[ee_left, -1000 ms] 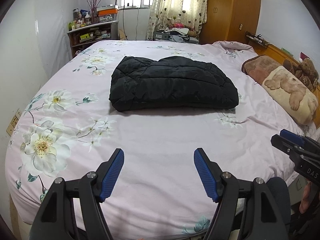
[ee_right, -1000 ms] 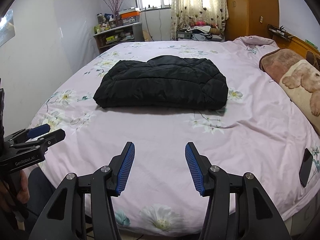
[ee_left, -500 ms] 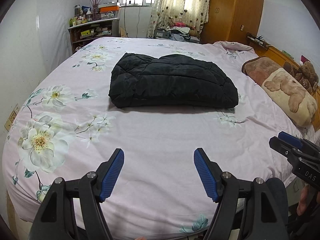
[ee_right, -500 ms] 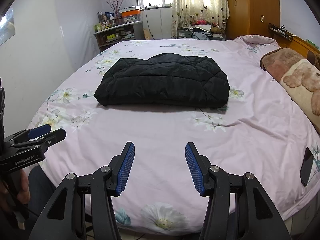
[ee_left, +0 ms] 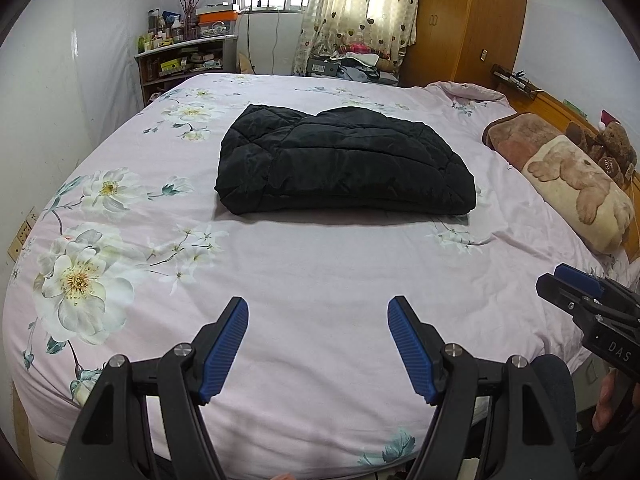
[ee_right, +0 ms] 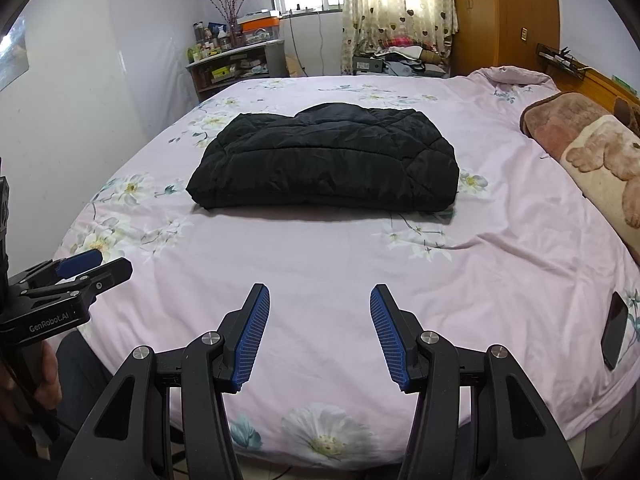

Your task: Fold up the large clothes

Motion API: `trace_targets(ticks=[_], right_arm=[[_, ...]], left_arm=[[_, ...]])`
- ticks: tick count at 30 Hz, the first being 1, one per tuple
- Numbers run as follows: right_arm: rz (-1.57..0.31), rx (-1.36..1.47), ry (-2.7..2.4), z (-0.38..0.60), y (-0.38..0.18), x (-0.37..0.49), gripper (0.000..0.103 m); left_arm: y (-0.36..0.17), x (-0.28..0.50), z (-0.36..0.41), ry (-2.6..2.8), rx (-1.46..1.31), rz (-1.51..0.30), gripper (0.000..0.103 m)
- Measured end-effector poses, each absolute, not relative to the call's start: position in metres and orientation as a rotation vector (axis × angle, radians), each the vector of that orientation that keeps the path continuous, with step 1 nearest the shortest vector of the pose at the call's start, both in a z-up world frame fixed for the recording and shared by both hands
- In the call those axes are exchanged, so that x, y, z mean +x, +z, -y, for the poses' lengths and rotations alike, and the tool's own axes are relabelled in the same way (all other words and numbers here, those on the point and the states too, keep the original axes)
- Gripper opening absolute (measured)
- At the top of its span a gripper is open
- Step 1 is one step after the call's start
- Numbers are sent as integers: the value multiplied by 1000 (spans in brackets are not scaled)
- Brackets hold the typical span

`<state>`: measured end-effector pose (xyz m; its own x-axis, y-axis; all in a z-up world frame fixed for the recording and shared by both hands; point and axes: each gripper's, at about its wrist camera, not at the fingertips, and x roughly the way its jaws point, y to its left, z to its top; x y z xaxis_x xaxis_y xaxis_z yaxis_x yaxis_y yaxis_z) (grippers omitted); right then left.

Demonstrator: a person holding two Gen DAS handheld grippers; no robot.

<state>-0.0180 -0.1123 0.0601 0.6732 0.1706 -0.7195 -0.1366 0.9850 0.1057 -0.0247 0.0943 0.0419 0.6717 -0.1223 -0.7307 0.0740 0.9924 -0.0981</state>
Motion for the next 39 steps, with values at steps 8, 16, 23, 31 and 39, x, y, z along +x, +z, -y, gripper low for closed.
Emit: trace_targets(ticks=[8,16,23,31,39], right_arm=[[-815,45,173,111,60,-19,53],[-816,44,172,111,59,-19,53],[-816,43,172,111,59,-18,53],[-818,44,171,111,59,-18,53],[-820,44,173,110,59,-19,53]], left_arm=[[41,-26,-93,-107,-59,-827,74],[41,-27,-92,-107,-57,-823,74],[43,-27,-91,-110,-63,-820,74],[45,-28,-89,-114,-58,-817,74],[46,-27,-88,-104,-49,-810,74]])
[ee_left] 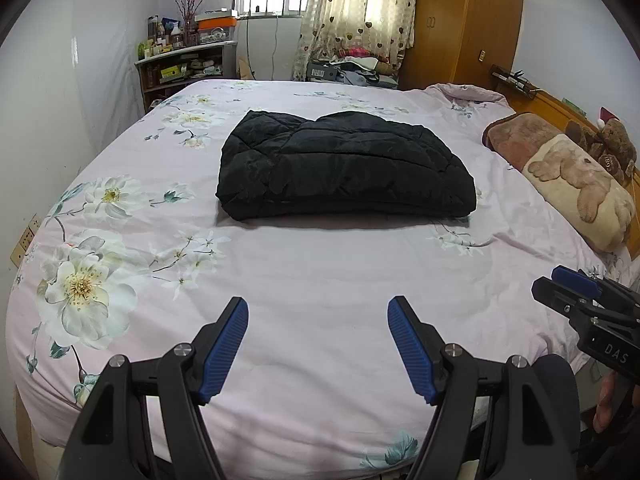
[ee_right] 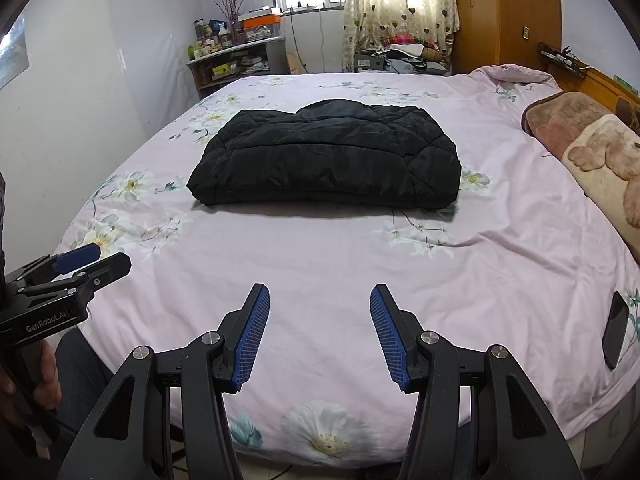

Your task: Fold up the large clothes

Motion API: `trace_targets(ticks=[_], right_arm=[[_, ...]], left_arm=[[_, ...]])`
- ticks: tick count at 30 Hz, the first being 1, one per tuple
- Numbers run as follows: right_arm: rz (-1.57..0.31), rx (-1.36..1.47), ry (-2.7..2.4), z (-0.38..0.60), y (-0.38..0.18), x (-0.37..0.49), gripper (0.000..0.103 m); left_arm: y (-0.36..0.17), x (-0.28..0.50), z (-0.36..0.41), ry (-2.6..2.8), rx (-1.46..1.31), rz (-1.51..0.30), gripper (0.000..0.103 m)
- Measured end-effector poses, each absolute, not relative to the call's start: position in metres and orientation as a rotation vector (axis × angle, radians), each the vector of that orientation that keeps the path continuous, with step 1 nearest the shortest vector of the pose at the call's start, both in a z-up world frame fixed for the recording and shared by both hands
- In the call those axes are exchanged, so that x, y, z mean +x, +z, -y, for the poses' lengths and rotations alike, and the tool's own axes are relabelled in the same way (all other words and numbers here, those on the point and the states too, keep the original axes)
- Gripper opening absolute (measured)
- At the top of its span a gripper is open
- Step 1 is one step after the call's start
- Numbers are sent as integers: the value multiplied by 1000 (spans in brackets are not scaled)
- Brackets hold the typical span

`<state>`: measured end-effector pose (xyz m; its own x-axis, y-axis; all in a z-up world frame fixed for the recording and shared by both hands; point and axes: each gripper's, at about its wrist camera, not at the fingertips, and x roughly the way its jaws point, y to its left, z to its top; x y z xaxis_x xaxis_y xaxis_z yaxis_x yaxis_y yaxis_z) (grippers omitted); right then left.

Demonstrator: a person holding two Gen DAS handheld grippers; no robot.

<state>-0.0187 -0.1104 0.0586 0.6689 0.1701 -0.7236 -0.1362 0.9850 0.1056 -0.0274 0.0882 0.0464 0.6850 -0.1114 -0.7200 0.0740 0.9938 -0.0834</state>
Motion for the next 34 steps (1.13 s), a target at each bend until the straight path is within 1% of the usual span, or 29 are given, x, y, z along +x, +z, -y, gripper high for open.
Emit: trace_targets(ticks=[34], right_arm=[[-834,38,181,112,51,-20,53]], left_arm=[[38,-22,-95,-44,-39,-813,74]])
